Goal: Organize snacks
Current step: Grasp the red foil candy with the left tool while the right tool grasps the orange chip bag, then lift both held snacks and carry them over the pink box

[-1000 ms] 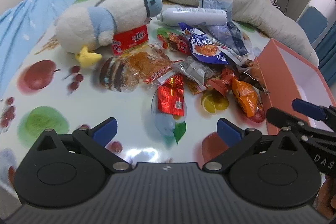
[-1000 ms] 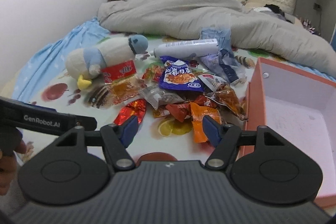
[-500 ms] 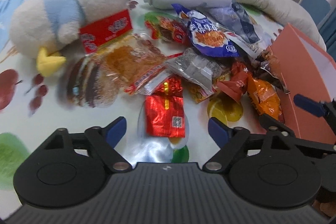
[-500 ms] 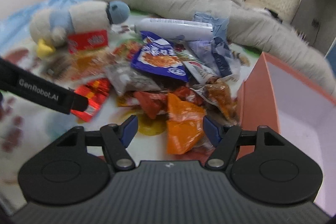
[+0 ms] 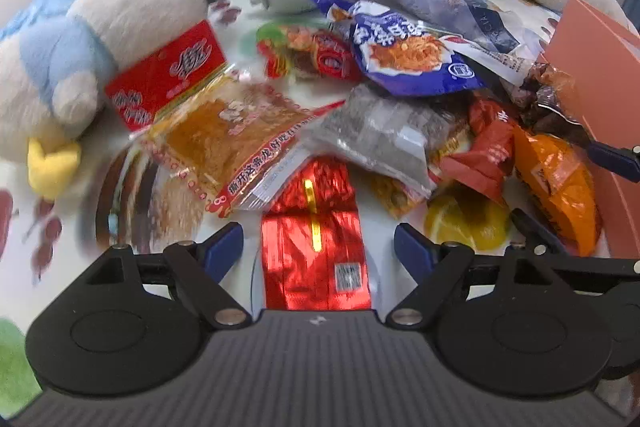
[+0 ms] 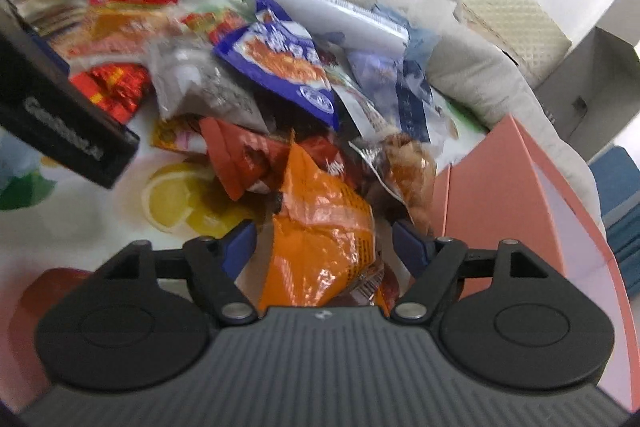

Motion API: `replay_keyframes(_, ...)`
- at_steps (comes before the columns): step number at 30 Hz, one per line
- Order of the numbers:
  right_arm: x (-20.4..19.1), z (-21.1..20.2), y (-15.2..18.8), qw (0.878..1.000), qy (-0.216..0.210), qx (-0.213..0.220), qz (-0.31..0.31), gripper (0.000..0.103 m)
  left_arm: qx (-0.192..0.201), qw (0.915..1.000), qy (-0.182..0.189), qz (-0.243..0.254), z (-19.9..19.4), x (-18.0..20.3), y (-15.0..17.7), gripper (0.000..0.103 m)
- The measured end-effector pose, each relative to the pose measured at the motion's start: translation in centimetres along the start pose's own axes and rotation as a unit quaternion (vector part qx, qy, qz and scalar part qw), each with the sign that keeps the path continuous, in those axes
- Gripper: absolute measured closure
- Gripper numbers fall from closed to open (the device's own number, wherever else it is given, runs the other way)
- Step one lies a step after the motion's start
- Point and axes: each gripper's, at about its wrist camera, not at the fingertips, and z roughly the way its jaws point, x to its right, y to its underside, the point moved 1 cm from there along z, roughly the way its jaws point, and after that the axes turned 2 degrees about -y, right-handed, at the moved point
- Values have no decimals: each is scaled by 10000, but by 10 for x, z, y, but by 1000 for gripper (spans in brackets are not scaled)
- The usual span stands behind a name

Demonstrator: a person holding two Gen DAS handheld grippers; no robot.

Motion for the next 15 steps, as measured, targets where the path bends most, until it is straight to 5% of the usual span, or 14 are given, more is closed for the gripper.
replay_keyframes(4, -6, 0, 2, 9998, 166, 113, 2, 28, 91, 9998, -73, -176, 6, -3, -5, 17)
replay_keyframes(6, -7, -1, 2, 9998, 174, 114, 24, 29, 173, 9994, -145, -260, 7, -3, -7, 27)
replay_keyframes(9, -7, -2, 2, 9998, 184, 44, -1, 45, 268, 9991, -291, -173, 6, -2, -8, 40)
replay_keyframes(15, -9, -15, 7, 9999, 44, 47, -100, 50, 254, 9993, -141, -219, -8, -5, -3, 44)
